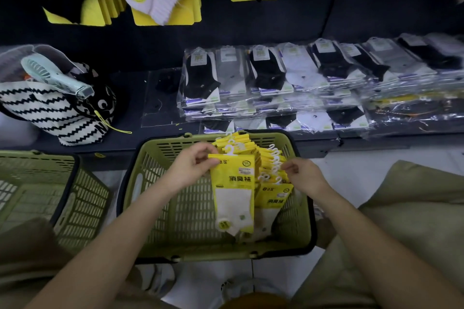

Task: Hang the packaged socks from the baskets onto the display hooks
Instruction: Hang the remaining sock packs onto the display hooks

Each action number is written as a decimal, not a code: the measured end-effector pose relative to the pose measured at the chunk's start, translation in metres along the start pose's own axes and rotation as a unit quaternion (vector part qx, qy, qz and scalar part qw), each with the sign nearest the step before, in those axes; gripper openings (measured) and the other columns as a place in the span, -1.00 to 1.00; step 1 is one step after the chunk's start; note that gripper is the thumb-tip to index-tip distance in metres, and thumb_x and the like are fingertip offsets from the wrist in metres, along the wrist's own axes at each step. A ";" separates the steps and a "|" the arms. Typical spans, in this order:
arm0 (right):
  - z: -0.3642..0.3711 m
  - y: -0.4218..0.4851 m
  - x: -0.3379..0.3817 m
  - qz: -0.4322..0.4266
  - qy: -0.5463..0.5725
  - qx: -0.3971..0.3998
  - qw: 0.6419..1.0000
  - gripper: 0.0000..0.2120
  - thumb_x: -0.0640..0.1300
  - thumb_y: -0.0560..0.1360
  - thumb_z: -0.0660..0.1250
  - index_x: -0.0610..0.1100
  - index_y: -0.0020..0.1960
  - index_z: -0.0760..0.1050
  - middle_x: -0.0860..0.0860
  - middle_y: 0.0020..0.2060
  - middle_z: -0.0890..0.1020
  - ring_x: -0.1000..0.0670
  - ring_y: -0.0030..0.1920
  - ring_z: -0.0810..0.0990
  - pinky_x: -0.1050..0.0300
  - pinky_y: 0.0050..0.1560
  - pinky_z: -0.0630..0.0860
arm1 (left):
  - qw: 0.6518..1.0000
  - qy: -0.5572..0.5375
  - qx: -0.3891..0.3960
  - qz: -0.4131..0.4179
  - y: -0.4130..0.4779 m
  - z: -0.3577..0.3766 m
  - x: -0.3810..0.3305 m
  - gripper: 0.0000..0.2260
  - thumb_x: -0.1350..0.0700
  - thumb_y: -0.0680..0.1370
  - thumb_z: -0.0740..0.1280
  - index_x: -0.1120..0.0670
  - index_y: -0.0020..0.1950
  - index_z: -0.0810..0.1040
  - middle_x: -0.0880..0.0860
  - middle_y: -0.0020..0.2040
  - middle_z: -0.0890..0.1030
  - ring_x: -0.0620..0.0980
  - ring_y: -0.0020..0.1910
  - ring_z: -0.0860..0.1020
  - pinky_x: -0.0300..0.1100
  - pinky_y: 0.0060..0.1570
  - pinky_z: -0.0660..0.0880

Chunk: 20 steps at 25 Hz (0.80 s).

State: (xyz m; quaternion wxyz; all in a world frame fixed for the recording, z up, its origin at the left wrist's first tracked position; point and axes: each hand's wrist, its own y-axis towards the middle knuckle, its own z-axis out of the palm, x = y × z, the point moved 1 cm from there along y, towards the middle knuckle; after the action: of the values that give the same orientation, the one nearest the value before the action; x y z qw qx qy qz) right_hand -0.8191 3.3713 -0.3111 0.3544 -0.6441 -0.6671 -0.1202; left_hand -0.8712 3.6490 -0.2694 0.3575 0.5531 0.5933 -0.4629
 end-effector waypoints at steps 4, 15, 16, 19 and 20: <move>0.003 -0.007 -0.003 -0.007 -0.126 0.080 0.989 -0.67 -0.22 0.43 0.32 -0.12 0.19 0.47 -0.11 0.09 0.58 -0.13 0.11 0.54 0.14 0.00 0.43 | 0.990 0.124 0.070 0.018 -0.003 0.046 -0.006 -0.81 0.19 0.49 0.38 -0.10 -0.16 0.47 -0.07 -0.22 0.56 -0.13 -0.28 0.52 -0.20 -0.23 0.51; 0.018 -0.010 -0.001 -0.044 -0.185 0.175 0.966 -0.40 0.01 0.37 0.45 -0.06 0.34 0.34 -0.14 0.22 0.39 -0.14 0.19 0.46 0.04 0.15 0.45 | 0.977 0.211 0.011 -0.020 -0.005 0.094 0.036 -0.82 0.04 0.49 0.39 -0.01 0.07 0.53 -0.08 0.09 0.43 -0.13 0.03 0.47 -0.29 0.06 0.42; 0.019 -0.011 0.000 -0.050 -0.183 0.161 0.969 -0.45 0.04 0.39 0.44 -0.06 0.31 0.37 -0.14 0.22 0.38 -0.15 0.19 0.46 0.04 0.15 0.45 | 0.972 0.234 0.014 -0.028 -0.005 0.093 0.041 -0.76 0.04 0.50 0.38 0.05 0.14 0.53 -0.09 0.12 0.36 -0.15 0.09 0.41 -0.26 0.18 0.35; 0.019 -0.012 0.005 -0.069 -0.109 0.115 0.985 -0.56 0.09 0.43 0.39 -0.08 0.22 0.46 -0.10 0.17 0.49 -0.11 0.18 0.47 0.08 0.09 0.45 | 0.979 0.201 -0.012 -0.031 -0.001 0.086 0.035 -0.82 0.11 0.52 0.35 0.10 0.10 0.53 -0.08 0.04 0.45 -0.15 0.02 0.42 -0.29 0.08 0.39; 0.017 -0.011 0.007 -0.064 -0.065 0.107 0.990 -0.57 0.08 0.42 0.41 -0.08 0.21 0.47 -0.07 0.13 0.53 -0.07 0.13 0.50 0.13 0.04 0.44 | 0.987 0.156 -0.015 -0.035 0.002 0.082 0.030 -0.85 0.16 0.53 0.33 0.11 0.08 0.51 -0.08 -0.02 0.51 -0.13 -0.05 0.47 -0.30 -0.03 0.47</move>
State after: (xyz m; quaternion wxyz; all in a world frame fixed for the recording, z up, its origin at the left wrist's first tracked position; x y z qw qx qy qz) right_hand -0.8343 3.3858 -0.3160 0.3686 -0.5647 -0.7378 -0.0291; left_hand -0.8801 3.5813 -0.3236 0.2526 0.5921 0.6678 -0.3737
